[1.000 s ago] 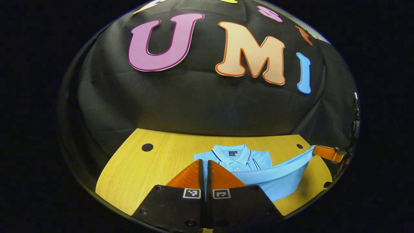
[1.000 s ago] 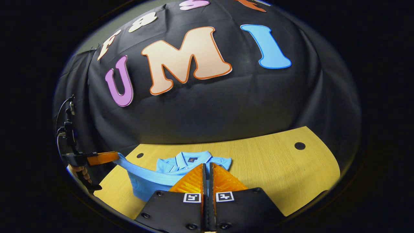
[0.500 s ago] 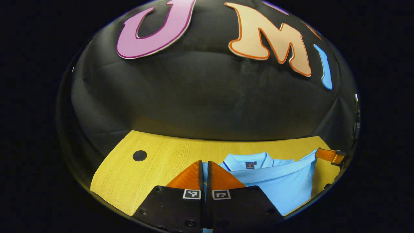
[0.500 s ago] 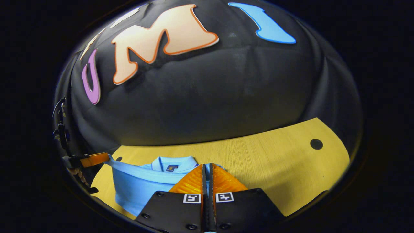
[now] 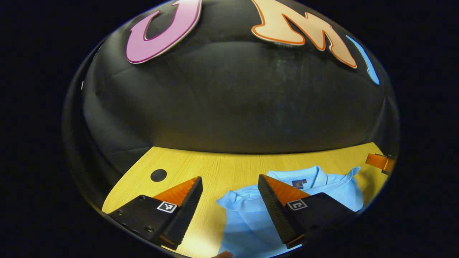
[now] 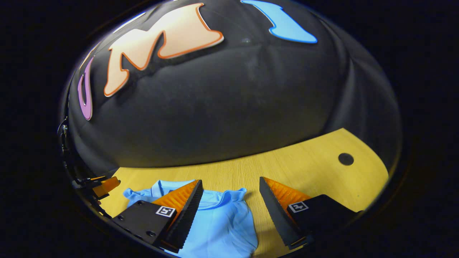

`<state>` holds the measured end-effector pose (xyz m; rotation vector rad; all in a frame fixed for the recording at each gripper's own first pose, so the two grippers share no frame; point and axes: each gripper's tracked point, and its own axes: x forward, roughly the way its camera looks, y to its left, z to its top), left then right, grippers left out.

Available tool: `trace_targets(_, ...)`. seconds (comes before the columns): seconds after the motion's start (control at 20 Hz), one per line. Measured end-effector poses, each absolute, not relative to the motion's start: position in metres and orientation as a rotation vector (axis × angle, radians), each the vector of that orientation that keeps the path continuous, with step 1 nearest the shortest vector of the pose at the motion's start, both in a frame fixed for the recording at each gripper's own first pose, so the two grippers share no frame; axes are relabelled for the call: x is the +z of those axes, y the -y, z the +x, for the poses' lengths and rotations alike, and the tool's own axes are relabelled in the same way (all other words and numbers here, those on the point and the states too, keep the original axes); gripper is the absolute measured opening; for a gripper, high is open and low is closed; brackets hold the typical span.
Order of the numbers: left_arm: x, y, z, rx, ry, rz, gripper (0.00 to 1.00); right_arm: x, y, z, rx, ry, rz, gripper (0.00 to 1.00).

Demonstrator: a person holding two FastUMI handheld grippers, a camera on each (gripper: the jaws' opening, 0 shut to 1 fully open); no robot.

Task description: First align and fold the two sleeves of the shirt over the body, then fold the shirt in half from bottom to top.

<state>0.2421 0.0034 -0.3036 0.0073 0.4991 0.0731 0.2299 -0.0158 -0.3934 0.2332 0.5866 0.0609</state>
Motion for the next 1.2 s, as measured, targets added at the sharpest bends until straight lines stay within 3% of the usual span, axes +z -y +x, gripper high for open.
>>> trace_targets(0.1,-0.268,-0.006,0.232,0.072,-0.435,-0.003,0.95,-0.345,0.014,0.215,0.079,-0.505,0.198,0.98)
trace_targets(0.4,-0.142,-0.001,0.165,0.020,-0.213,0.037,0.94,-0.189,-0.001,0.142,0.101,-0.226,0.089,0.97)
trace_targets(0.55,-0.087,0.006,0.120,-0.013,-0.125,0.024,0.94,-0.140,-0.006,0.098,0.090,-0.174,0.088,0.97)
trace_targets(0.8,-0.015,0.003,0.023,-0.019,0.001,0.022,0.94,-0.093,-0.008,0.014,0.071,-0.137,0.079,0.97)
trace_targets(1.2,0.014,-0.013,-0.093,-0.029,0.051,0.005,0.94,-0.052,-0.036,-0.109,0.106,-0.098,0.030,0.97)
